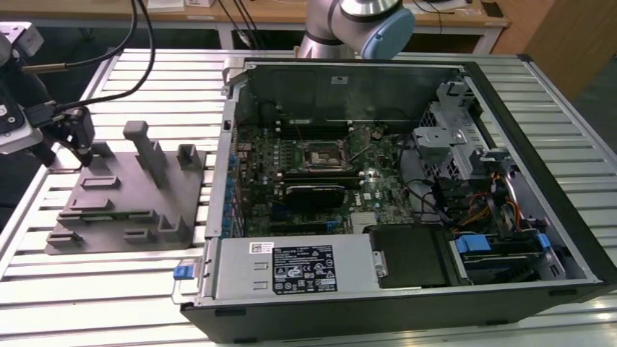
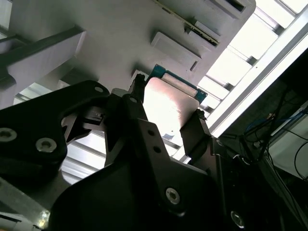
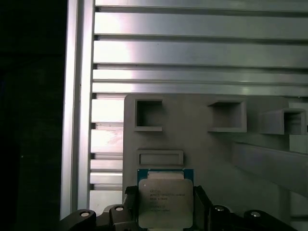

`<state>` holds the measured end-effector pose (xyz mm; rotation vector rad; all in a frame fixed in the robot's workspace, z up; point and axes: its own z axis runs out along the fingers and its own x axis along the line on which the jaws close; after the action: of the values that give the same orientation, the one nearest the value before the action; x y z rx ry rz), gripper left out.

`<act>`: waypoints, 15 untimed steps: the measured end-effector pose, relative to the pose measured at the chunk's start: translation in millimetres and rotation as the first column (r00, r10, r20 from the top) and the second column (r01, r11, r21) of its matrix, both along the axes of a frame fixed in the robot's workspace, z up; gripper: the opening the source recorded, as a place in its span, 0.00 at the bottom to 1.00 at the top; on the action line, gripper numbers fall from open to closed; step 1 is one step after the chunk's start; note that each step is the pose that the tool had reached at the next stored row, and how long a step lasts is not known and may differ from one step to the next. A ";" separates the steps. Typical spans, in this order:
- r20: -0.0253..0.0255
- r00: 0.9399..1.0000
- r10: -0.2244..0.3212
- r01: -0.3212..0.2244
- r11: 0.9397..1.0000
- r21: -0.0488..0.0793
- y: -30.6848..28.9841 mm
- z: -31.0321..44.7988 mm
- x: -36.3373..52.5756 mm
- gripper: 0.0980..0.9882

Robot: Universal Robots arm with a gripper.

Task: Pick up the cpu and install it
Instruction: 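Pick up the cpu and move it towards the insertion slot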

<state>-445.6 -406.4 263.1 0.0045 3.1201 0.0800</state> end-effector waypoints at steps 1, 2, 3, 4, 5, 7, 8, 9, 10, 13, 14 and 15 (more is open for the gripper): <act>0.000 1.000 0.000 0.000 1.000 0.000 0.0 1.2 0.0 0.50; 0.000 1.000 0.000 0.000 1.000 0.000 0.0 2.4 0.0 0.50; 0.000 1.000 0.000 0.000 1.000 0.001 0.0 3.4 0.0 0.50; 0.000 1.000 0.000 0.000 1.000 0.001 0.0 4.6 0.0 0.50; 0.000 1.000 0.000 0.000 1.000 0.001 0.0 5.7 0.0 0.50; 0.000 1.000 0.000 0.000 1.000 0.002 0.0 8.0 0.0 0.50; 0.000 1.000 0.000 0.000 1.000 0.002 0.0 9.1 0.0 0.50; 0.000 1.000 0.000 0.000 1.000 0.002 0.0 10.2 0.0 0.50; 0.000 1.000 0.000 0.000 1.000 0.002 0.0 11.5 0.0 0.50; 0.000 1.000 0.000 0.000 1.000 0.003 0.0 15.3 0.0 0.50; 0.000 1.000 0.000 0.000 1.000 0.003 0.0 16.9 0.0 0.50; 0.000 1.000 0.000 0.000 1.000 0.003 0.0 18.4 0.0 0.50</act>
<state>-445.6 -406.4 281.6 0.0045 3.1199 0.0846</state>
